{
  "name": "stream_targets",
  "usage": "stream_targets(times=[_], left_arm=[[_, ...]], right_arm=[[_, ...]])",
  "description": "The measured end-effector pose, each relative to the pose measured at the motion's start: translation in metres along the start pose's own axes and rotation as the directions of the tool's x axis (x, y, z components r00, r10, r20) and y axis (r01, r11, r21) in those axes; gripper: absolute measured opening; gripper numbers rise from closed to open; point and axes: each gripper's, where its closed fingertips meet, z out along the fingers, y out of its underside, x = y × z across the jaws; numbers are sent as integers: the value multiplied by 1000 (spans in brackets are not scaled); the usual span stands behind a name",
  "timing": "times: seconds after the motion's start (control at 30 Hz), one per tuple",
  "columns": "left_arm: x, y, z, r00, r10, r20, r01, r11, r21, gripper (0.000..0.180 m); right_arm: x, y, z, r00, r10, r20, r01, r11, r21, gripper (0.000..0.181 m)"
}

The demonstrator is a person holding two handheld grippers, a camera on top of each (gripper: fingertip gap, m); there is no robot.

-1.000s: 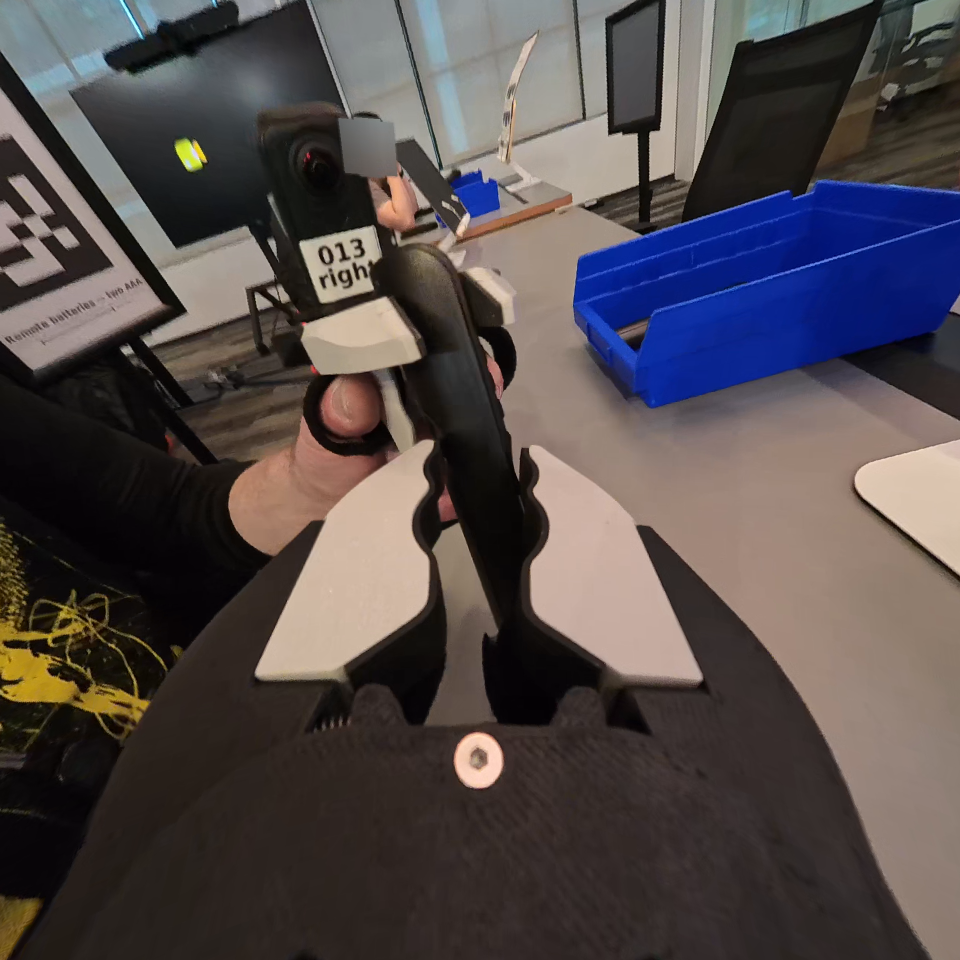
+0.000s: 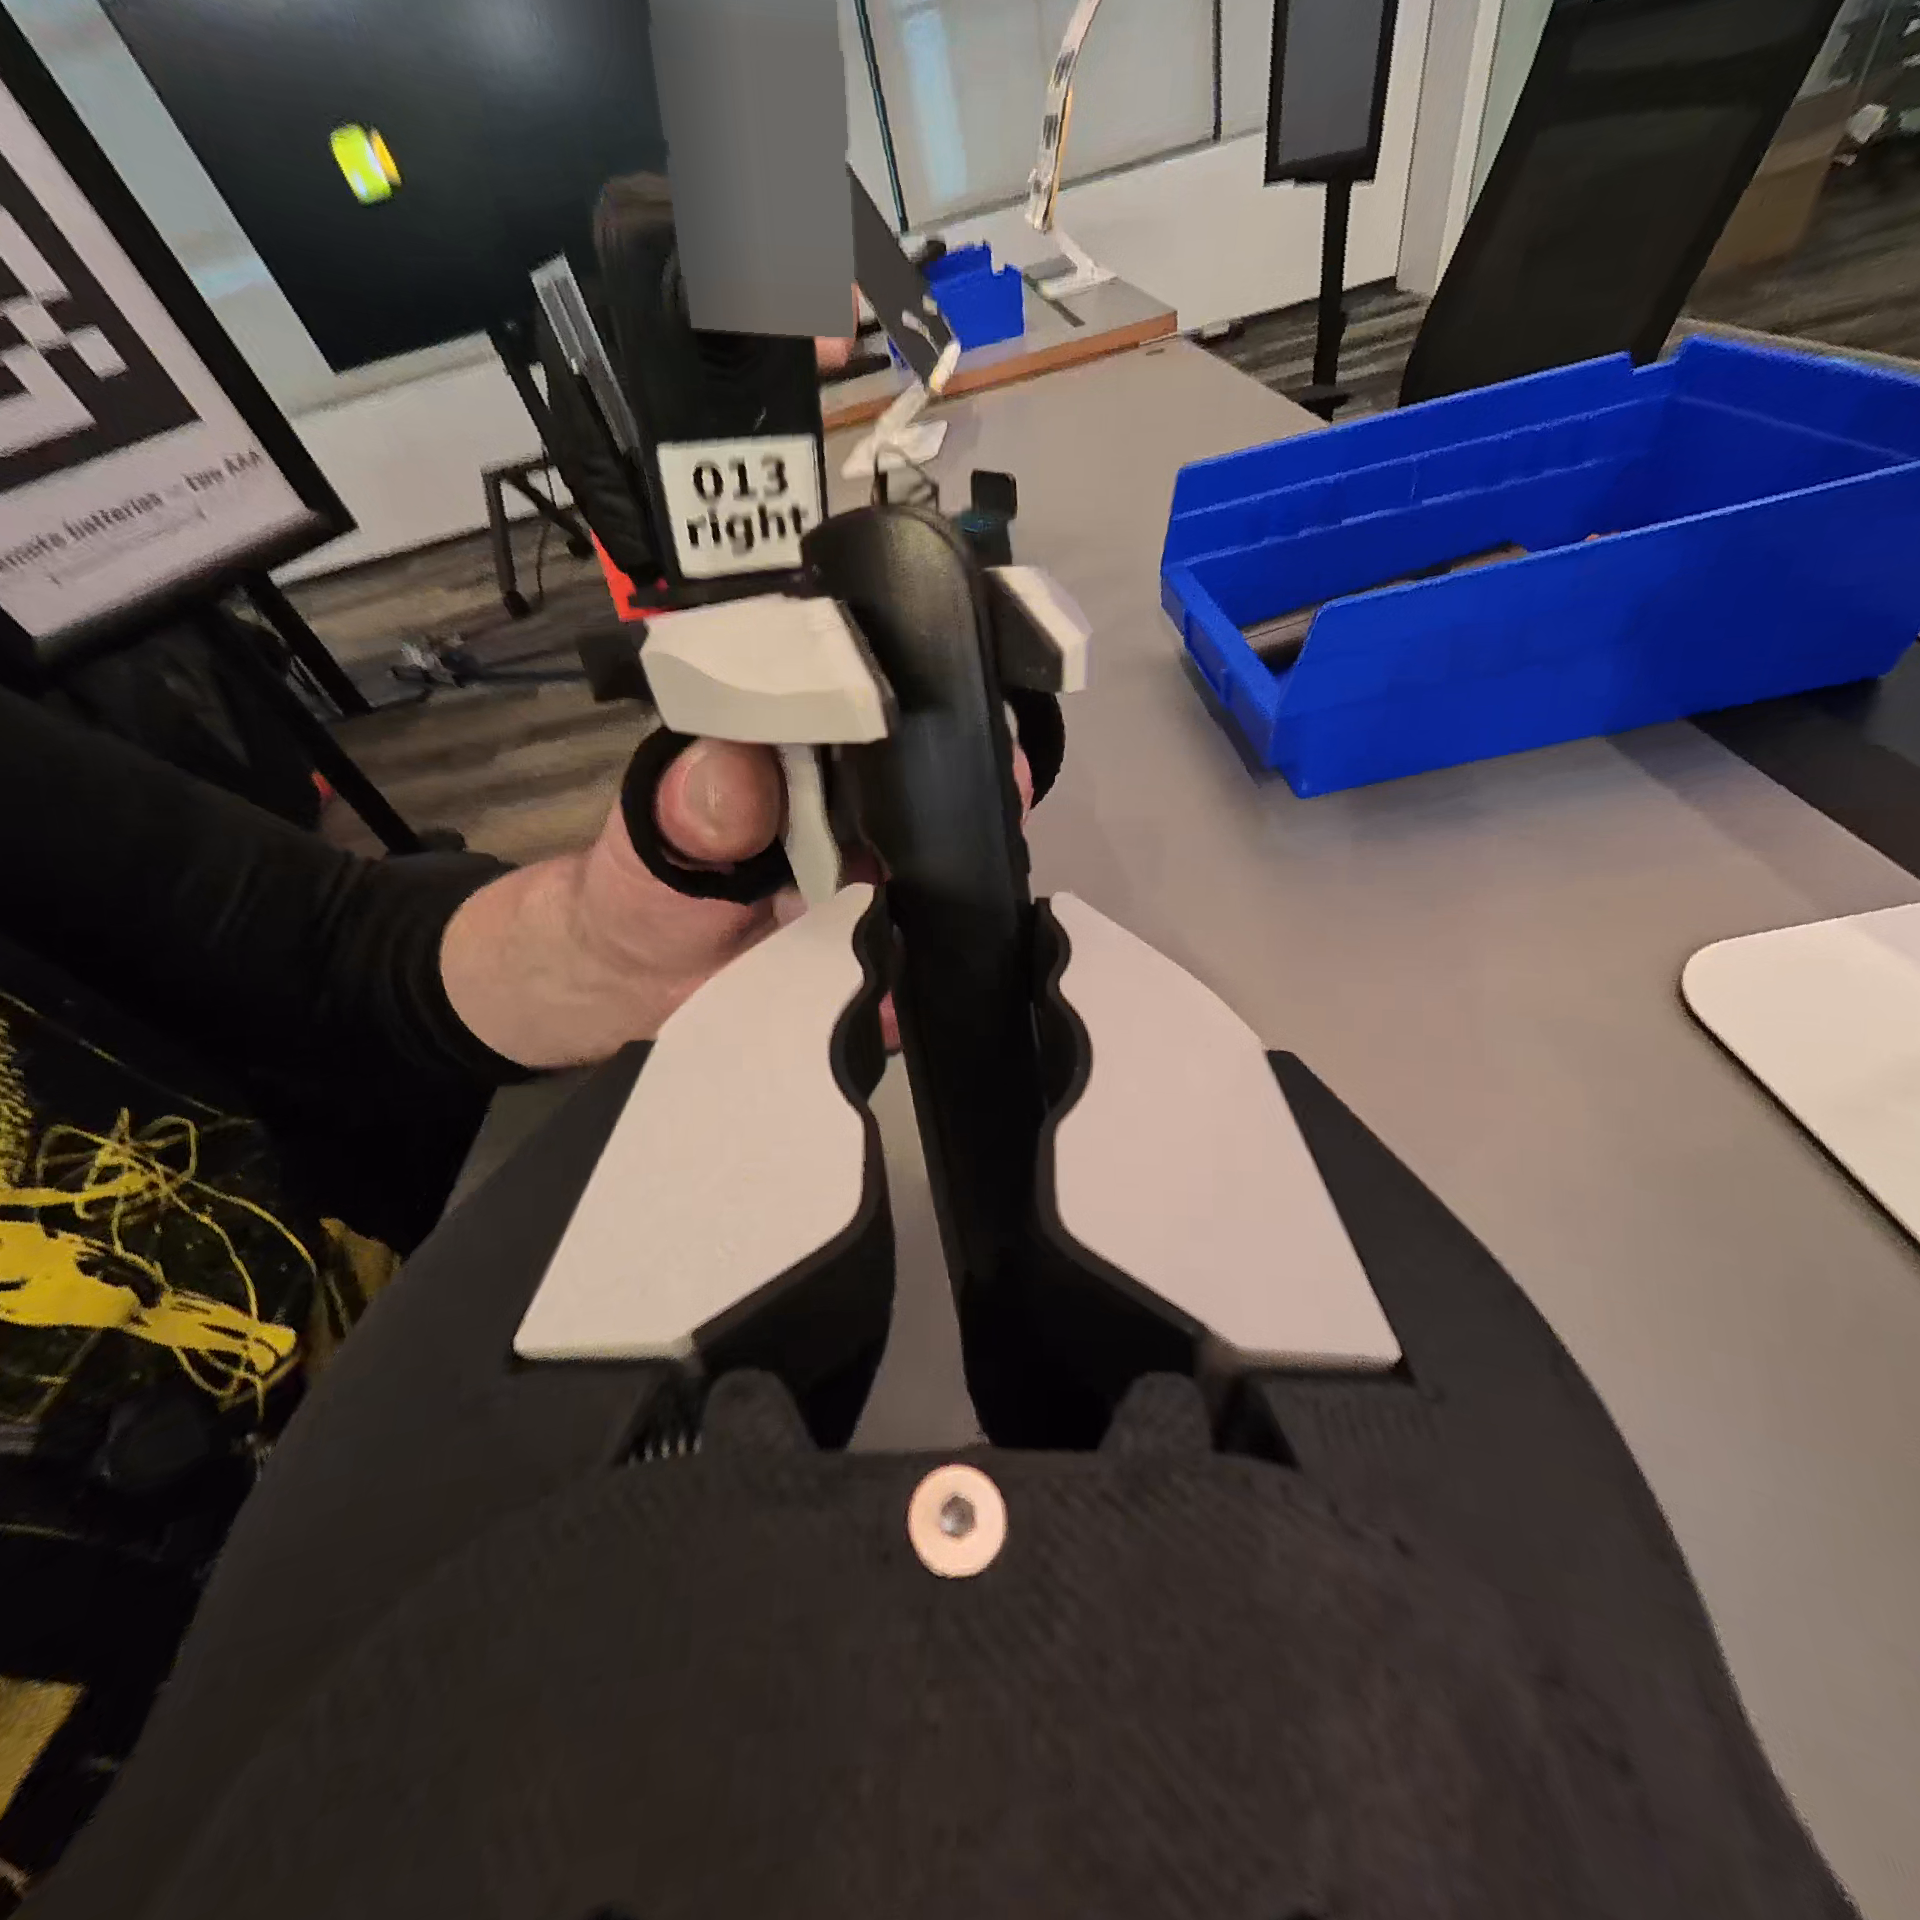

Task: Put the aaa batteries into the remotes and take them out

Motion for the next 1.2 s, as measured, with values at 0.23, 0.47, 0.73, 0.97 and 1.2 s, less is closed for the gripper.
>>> stream_targets(times=[0.23,0.47,0.73,0.97,1.2], left_arm=[[6,7,3,999,52,-11,-52,997,-60,21],[3,12,7,1000,22,-12,-23,997,-73,22],[8,-1,7,997,-67,-36,68,997,45,22],[17,-16,3,989,-93,-115,104,990,94,22],[36,-21,-2,941,-91,-327,124,989,80,37]], right_arm=[[-4,13,-4,991,-121,47,128,972,-195,26],[0,21,-6,987,-142,73,157,950,-270,27],[-5,10,-12,999,-19,47,22,997,-69,33],[-16,41,-13,992,-20,128,37,991,-127,25],[-38,35,-22,924,108,366,-66,990,-123,23]])
